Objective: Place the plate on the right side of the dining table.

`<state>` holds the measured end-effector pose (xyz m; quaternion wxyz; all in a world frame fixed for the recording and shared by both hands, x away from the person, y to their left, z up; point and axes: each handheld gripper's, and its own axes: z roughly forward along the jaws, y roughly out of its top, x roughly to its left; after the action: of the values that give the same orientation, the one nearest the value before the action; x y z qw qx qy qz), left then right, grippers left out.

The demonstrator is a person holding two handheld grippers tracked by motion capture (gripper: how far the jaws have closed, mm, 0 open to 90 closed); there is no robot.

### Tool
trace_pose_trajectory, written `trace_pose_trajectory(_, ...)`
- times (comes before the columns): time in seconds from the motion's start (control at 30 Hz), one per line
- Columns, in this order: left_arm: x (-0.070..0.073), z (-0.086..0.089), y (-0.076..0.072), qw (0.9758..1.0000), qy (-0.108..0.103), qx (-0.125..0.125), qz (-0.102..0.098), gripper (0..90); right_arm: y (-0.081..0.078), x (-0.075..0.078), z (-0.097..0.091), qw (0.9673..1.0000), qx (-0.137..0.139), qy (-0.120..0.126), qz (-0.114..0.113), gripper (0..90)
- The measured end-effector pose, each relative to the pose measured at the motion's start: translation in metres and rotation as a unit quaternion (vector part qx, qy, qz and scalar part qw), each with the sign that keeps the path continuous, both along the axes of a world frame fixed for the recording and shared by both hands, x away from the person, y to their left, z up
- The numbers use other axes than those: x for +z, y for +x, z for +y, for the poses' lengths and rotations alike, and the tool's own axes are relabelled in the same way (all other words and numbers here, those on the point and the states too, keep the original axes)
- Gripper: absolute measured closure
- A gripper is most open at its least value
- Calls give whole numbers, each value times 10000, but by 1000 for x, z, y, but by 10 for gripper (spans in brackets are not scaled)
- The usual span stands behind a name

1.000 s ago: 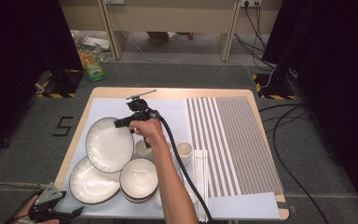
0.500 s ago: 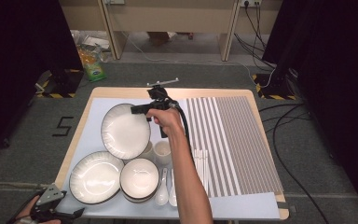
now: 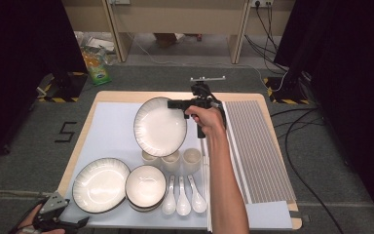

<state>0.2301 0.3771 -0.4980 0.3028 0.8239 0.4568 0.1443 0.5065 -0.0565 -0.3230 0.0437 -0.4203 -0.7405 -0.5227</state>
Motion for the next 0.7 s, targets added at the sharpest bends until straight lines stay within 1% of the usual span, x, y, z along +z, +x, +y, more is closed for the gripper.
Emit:
trace_pose_trajectory(0.03,0,0,0,10000,0,0,0,11,0,0,0,10000,0,0,0,750)
trace_pose_trajectory(0.07,0,0,0,10000,2,1,-4,10,0,0,-10,9999,-103,-5,14,749)
trace_pose_trajectory(0.1,0,0,0,10000,2,1,-4,9,0,0,-10,9999,-103,-5,14,749)
trace_pose_trajectory(0.13,0,0,0,10000,1,2,-2,8,0,1,-22,9998,-184,-15,24,749)
trace_pose_trajectory(0.2,0,0,0,10000,-7,3,-4,6,-1,2,-31,9996,-260,48,29,750)
trace_pose_trajectory(0.23,0,0,0,10000,10,-1,-18,6,-1,2,-31,9996,-260,48,29,750)
trace_pose_trajectory(0.27,0,0,0,10000,1,-20,7,2,-2,2,-45,9992,-378,112,30,750)
trace_pose_trajectory(0.3,0,0,0,10000,16,-1,-33,1,-2,3,-49,9991,-396,120,26,750)
trace_pose_trajectory(0.33,-1,0,0,10000,-5,8,-24,1,-3,3,-57,9988,-459,137,17,750)
trace_pose_trajectory(0.37,-1,0,0,10000,-5,8,-24,1,-3,3,-57,9988,-459,137,17,750)
trace_pose_trajectory(0.4,-1,0,0,10000,-23,18,-36,1,-4,3,-71,9982,-573,174,27,750)
trace_pose_trajectory(0.43,-1,0,0,10000,-42,21,-42,0,-5,3,-76,9979,-625,178,54,750)
trace_pose_trajectory(0.47,-1,0,0,10000,-42,21,-42,0,-6,3,-83,9975,-687,171,27,748)
trace_pose_trajectory(0.5,-1,0,0,10000,-42,20,-42,0,-6,3,-83,9975,-687,171,27,748)
trace_pose_trajectory(0.53,-1,-1,0,10000,-36,17,-29,0,-8,1,-96,9968,-768,194,41,747)
trace_pose_trajectory(0.57,-1,-1,0,10000,-36,17,-29,0,-8,1,-96,9968,-768,194,41,747)
trace_pose_trajectory(0.6,-1,-1,0,10000,-14,21,-31,0,-9,-2,-112,9960,-854,257,68,747)
trace_pose_trajectory(0.63,-1,-1,0,10000,-14,21,-31,0,-9,-2,-112,9960,-854,257,68,747)
trace_pose_trajectory(0.67,-1,-1,0,10000,-13,23,-28,0,-10,-3,-124,9953,-923,293,71,747)
trace_pose_trajectory(0.7,-1,-1,0,10000,-13,23,-28,0,-10,-3,-124,9953,-923,293,71,747)
